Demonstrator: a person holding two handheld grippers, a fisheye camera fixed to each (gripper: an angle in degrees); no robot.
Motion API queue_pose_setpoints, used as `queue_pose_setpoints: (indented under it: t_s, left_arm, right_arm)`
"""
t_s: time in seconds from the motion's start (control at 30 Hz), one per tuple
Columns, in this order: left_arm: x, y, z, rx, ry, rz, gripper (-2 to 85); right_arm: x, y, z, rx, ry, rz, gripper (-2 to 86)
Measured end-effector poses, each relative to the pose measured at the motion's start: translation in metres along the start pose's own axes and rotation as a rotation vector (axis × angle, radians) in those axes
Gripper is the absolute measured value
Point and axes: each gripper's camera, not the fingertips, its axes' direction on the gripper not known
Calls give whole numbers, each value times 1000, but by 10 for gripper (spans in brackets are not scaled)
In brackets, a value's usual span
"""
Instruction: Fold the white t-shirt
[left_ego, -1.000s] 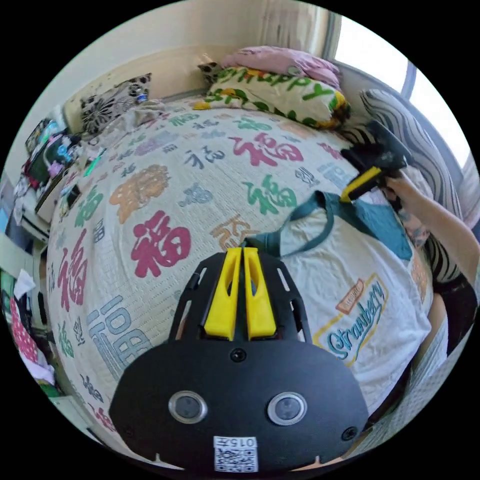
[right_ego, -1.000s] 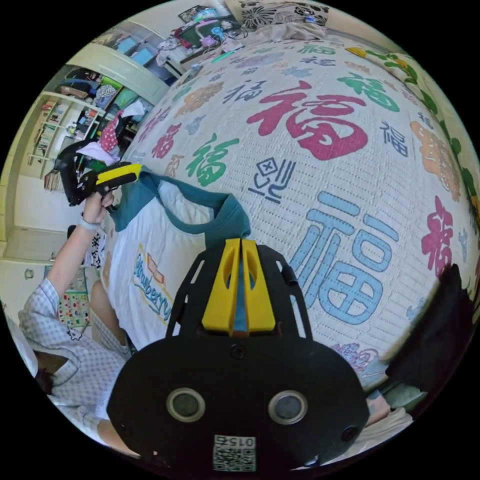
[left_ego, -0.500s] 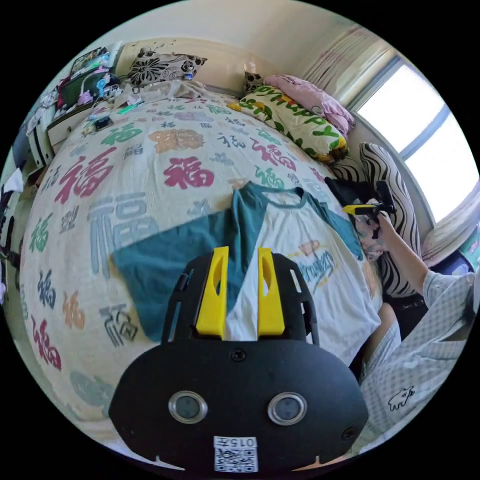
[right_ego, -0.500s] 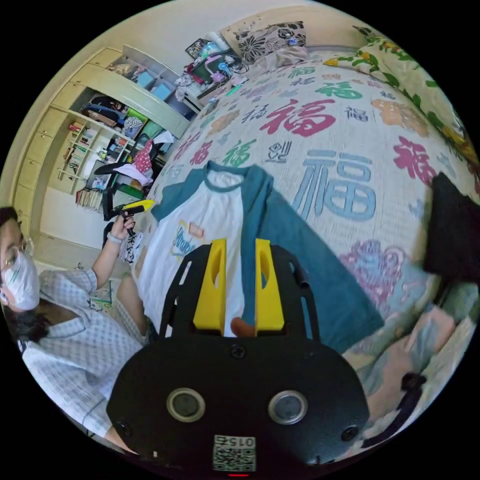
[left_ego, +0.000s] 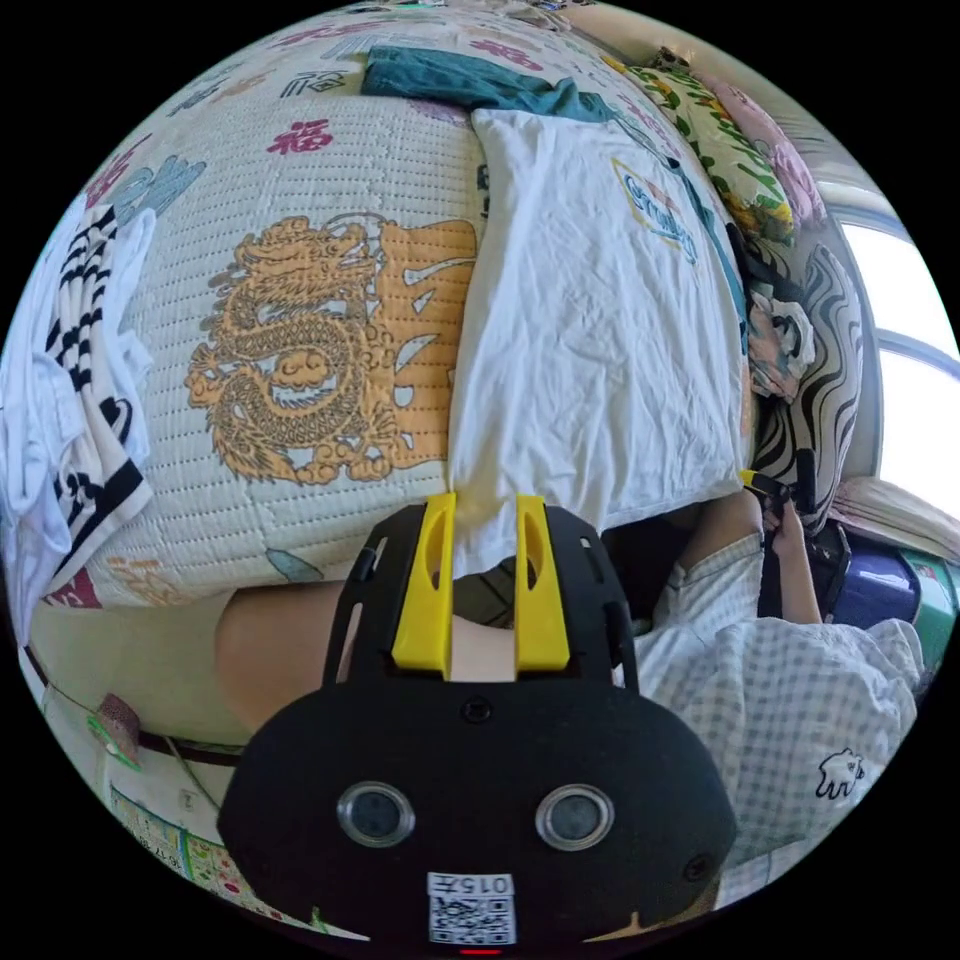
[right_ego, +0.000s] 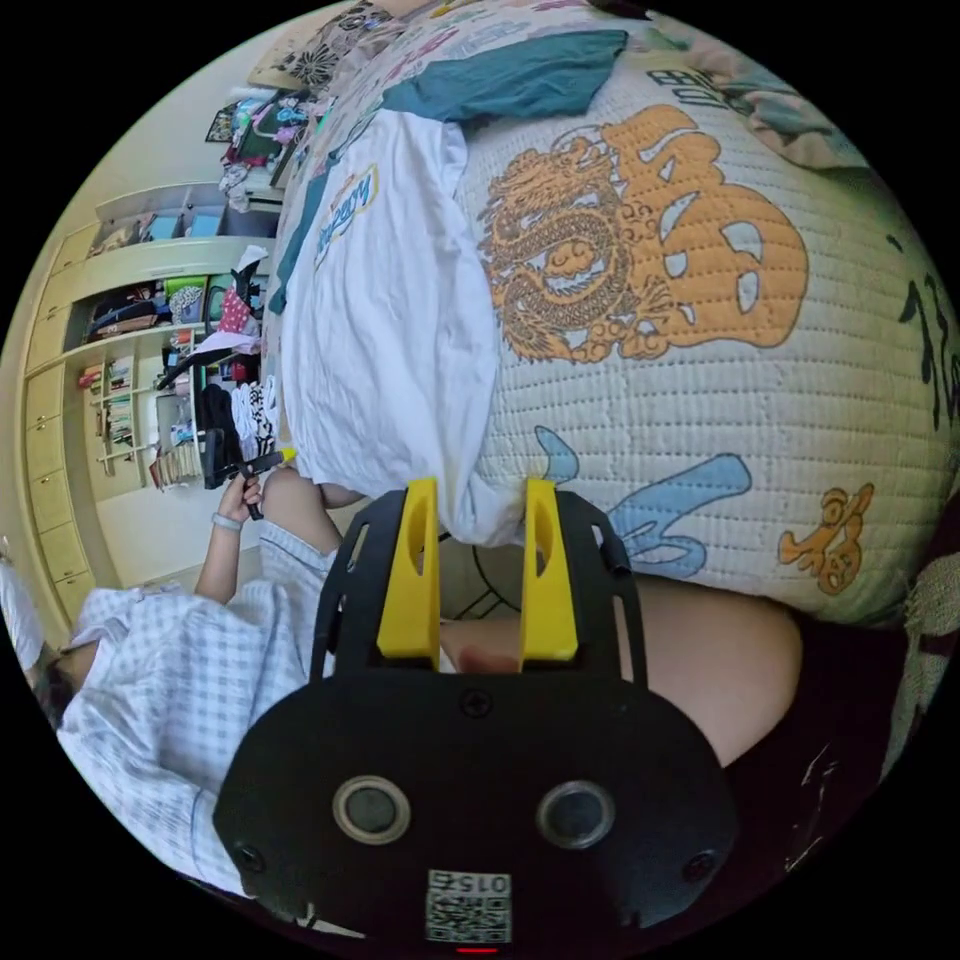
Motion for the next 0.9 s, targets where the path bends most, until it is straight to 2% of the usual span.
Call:
queue_pose_setpoints:
  t_s: [0.07, 0.13, 0.17, 0.23, 0.47, 0.63, 0.73, 0.8, 0.9]
  left_arm:
    - [8, 2, 7, -11, -32, 24, 53]
    - [15, 4, 16, -42, -23, 71, 12]
    - [17, 4, 24, -69, -36, 68, 4]
    - [22, 11, 26, -56, -59, 82, -1]
    - [41, 47, 24, 43, -126, 94, -1]
    - [47, 53, 69, -43, -170, 37, 30]
    - [62, 71, 80, 2, -120, 41, 52]
    - [79, 84, 81, 21, -156, 58, 54]
    - [121, 115, 69, 146, -317, 113, 45]
  right_arm:
    - [-2, 4, 5, -9, 63, -7, 112]
    - [-7, 8, 12, -41, 129, -53, 40]
    - [-8, 10, 14, -51, 150, -67, 35]
    - [-6, 17, 23, -108, 80, -101, 20]
    - [2, 60, 27, -34, 63, -100, 18]
    - [20, 74, 61, -85, 15, -20, 62]
    - [17, 90, 68, -67, -1, -40, 66]
    - [11, 102, 69, -66, 7, -53, 58]
    - [-16, 135, 55, 34, 149, -129, 36]
